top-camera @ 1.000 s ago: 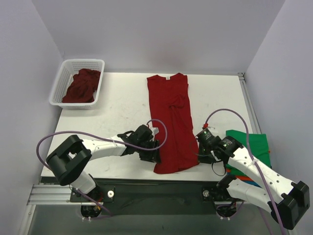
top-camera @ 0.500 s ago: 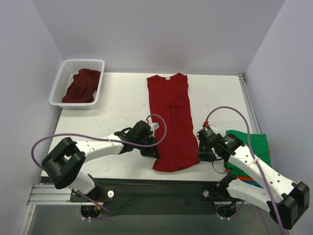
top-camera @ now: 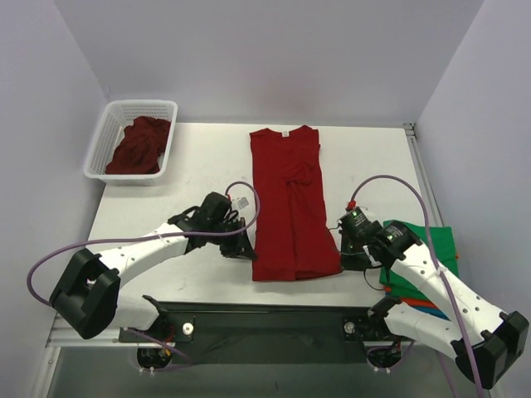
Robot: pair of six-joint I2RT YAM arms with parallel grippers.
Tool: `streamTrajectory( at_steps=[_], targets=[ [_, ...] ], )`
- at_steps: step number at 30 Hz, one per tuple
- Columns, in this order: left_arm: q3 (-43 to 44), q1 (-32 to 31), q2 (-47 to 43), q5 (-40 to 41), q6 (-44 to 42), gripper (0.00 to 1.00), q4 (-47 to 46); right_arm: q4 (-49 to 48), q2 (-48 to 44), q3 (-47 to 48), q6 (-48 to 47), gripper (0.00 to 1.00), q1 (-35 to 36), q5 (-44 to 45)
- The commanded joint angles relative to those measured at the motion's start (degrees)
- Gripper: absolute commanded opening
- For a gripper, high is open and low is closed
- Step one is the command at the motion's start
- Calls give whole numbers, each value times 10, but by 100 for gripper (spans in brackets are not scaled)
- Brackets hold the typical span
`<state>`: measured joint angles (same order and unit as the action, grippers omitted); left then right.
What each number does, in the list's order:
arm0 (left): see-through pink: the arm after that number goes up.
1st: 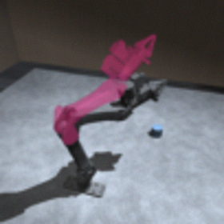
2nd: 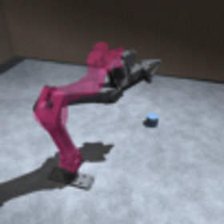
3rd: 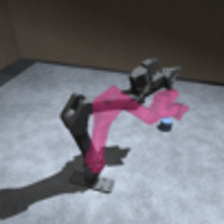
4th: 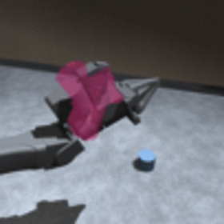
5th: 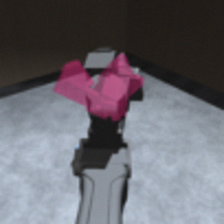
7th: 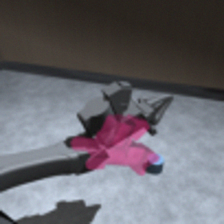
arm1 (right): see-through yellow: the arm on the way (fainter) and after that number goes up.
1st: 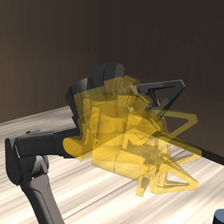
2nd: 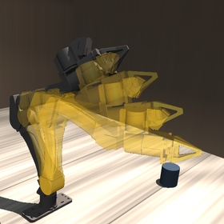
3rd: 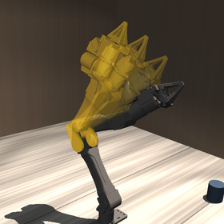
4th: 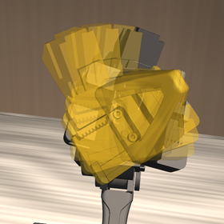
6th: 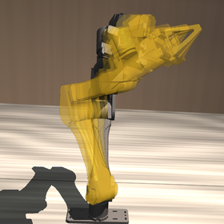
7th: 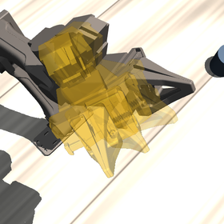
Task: Fold and stack the t-shirts
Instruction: Grab the bottom of the folded rectangular tshirt with both arms
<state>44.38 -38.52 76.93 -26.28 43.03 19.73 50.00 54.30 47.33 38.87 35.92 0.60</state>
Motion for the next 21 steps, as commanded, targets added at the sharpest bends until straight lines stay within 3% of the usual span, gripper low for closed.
streamTrajectory(
  at_steps=[1, 3, 5, 6, 7, 8, 11, 16, 21],
  targets=[
    [7, 12, -7, -38, 0, 0, 32, 50, 12, 9, -13, 1, -4, -1],
    [-6, 13, 1, -55, 9, 0, 22, 39, 20, -1, -13, 7, -4, -16],
    [-34, 14, 18, -67, 21, 6, -7, 21, 23, -28, -5, 21, -3, -36],
    [-42, 14, 23, -75, 25, 12, -15, -2, 19, -40, 0, 36, -2, -45],
    [-50, 13, 28, -78, 31, 31, -31, -14, 16, -50, 6, 42, 1, -56],
    [-66, 13, 25, -80, 33, 41, -36, -25, 11, -69, 16, 50, 3, -60],
    [-75, 13, 6, -74, 26, 53, -29, -32, -4, -92, 33, 52, 4, -54],
    [-83, 12, -17, -44, 9, 54, 14, -77, -38, -147, 82, 42, 6, -65],
    [-95, -14, -16, -10, 5, 53, -18, -161, -50, -204, 123, 43, 5, -76]
  ],
)
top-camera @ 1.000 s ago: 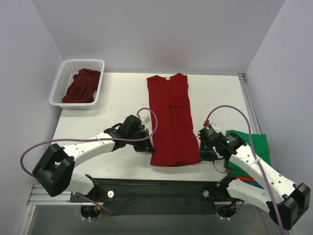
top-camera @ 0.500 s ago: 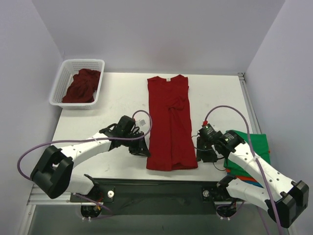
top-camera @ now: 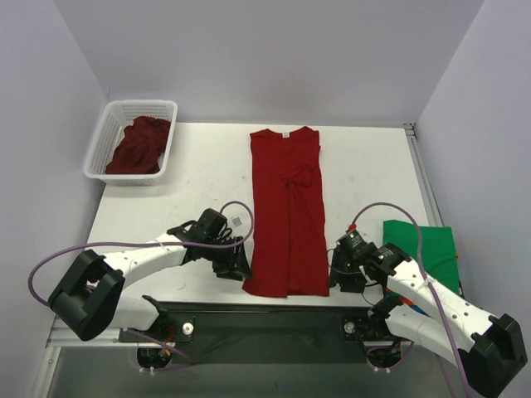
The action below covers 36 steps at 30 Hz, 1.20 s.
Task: Fold and stack the t-shirts
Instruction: Grab the bottom of the folded rectangular tshirt with both arms, then fold the folded rectangular tshirt in 1/3 of the way
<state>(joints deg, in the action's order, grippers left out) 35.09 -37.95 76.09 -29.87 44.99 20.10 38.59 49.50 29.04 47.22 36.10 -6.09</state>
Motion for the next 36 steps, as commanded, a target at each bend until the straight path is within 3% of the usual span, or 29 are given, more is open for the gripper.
streamTrajectory(
  at_steps=[1, 8, 11, 17, 22, 28, 30, 33, 34, 36],
  targets=[
    [1, -26, -7, 38, -22, 53, -25, -54, 2, -26, 48, 43, 3, -11],
    [34, -106, 22, 148, -58, 56, -29, -112, -2, -75, 73, 42, 4, -6],
    [52, -134, 36, 224, -68, 56, 5, -132, 1, -93, 78, 42, 4, -4],
    [78, -168, 35, 284, -69, 59, 52, -147, -9, -120, 90, 41, 7, -9],
    [90, -177, 49, 290, -80, 60, 56, -147, -16, -130, 100, 38, 11, -12],
    [72, -198, 79, 240, -69, 58, -18, -153, -21, -141, 106, 36, 18, -12],
    [62, -200, 88, 224, -46, 53, -45, -154, -21, -138, 103, 33, 18, -12],
    [24, -200, 77, 167, 10, 30, -112, -148, -18, -121, 81, 17, 18, -18],
    [14, -200, 71, 138, 28, 17, -128, -130, -15, -103, 74, 10, 18, -20],
    [-15, -200, 48, 112, 81, 8, -175, -102, -7, -80, 45, 3, 18, -25]
  ],
)
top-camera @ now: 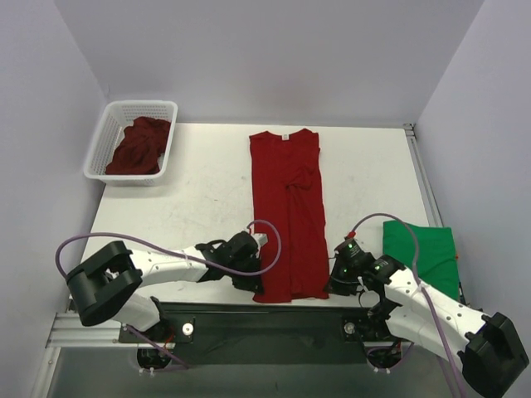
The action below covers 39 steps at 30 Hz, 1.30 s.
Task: Fold and stack the t-shirts
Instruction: Fold the folded rectangular tshirt in 1/3 of the way
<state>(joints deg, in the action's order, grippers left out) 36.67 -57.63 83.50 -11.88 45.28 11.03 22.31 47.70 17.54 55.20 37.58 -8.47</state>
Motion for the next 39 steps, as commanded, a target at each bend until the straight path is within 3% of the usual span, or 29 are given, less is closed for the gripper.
streamTrajectory(
  at_steps=[1, 7, 15, 21, 26, 39],
  targets=[
    [-40, -3, -36, -85, 96, 5, -98, 89, 10, 44, -44, 0, 4, -2],
    [-111, -4, -131, -108, 201, 0, -132, 174, -30, 96, -66, 0, 20, -7],
    [-108, 2, -208, -132, 220, 0, -75, 219, -24, 165, -15, 0, 161, 58],
    [-49, 56, -157, -152, 191, 0, -88, 225, 62, 245, -105, 0, 85, 80],
    [19, 130, -88, -165, 177, 0, -136, 164, 155, 304, -160, 0, 7, 65],
    [143, 254, 115, -173, 232, 0, -257, 37, 397, 477, -156, 0, -117, 17]
  ],
)
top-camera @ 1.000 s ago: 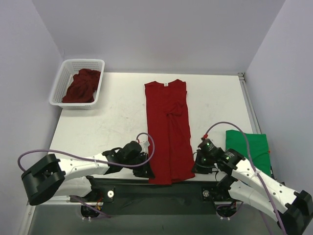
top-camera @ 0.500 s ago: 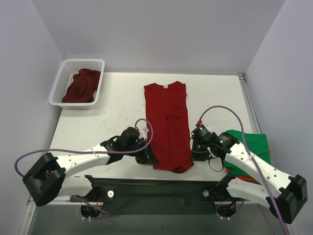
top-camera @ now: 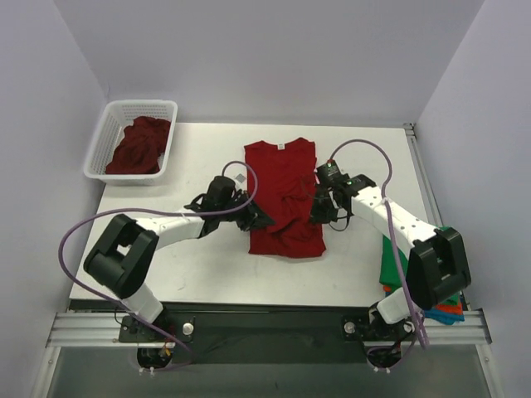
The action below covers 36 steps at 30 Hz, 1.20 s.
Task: Fold and stack the t-shirts
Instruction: Fold the folded rectangular tshirt in 1/3 of the way
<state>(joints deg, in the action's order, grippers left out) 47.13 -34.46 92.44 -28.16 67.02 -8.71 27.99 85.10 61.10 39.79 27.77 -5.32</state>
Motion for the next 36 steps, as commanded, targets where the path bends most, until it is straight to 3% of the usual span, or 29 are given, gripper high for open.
streamTrajectory(
  at_steps=[1, 11, 36],
  targets=[
    [46, 28, 34, -13, 20, 0, -78, -21, 43, 49, 0, 0, -25, -18],
    [119, 80, 158, -38, 54, 0, -125, -32, 147, 149, -4, 0, -79, -44],
    [219, 129, 272, -62, 65, 0, -129, -32, 309, 331, -9, 0, -137, -121]
  ],
)
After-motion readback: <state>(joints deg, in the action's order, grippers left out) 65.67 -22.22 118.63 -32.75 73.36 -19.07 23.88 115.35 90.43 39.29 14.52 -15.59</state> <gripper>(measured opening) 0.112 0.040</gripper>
